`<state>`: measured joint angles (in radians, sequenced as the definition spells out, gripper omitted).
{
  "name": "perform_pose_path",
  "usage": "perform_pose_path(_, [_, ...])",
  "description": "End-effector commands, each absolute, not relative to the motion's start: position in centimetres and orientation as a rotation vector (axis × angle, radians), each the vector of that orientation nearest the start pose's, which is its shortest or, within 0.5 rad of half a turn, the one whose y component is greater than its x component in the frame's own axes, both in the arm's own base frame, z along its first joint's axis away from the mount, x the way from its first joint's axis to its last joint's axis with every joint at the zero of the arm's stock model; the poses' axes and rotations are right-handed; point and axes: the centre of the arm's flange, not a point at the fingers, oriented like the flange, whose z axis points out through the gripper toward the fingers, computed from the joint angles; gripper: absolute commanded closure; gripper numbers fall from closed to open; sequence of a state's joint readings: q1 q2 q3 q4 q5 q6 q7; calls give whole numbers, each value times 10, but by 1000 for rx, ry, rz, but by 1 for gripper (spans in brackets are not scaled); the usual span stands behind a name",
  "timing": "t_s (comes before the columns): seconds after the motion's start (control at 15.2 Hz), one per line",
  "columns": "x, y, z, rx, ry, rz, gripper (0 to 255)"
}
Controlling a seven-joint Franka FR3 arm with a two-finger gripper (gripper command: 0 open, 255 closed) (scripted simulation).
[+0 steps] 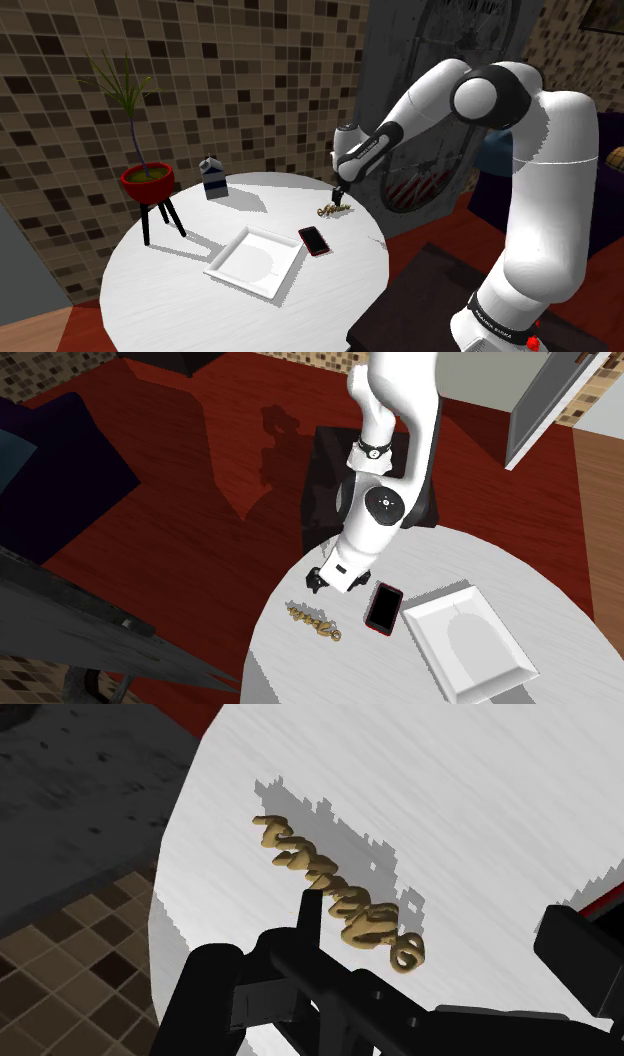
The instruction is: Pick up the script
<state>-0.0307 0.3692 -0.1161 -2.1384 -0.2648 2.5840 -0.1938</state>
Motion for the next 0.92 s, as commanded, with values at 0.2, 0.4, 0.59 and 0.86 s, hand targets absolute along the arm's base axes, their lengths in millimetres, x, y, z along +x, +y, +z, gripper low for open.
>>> perform_pose_path(0.2, [616, -83, 189, -3332, -535, -96, 0])
perform_pose_path(0.4, [641, -87, 165, -3344, -576, -110, 0])
perform_pose_path(0.59, [641, -87, 149, -3344, -576, -110, 0])
perform_pose_path(0.86, [641, -87, 128, -3344, -576, -110, 0])
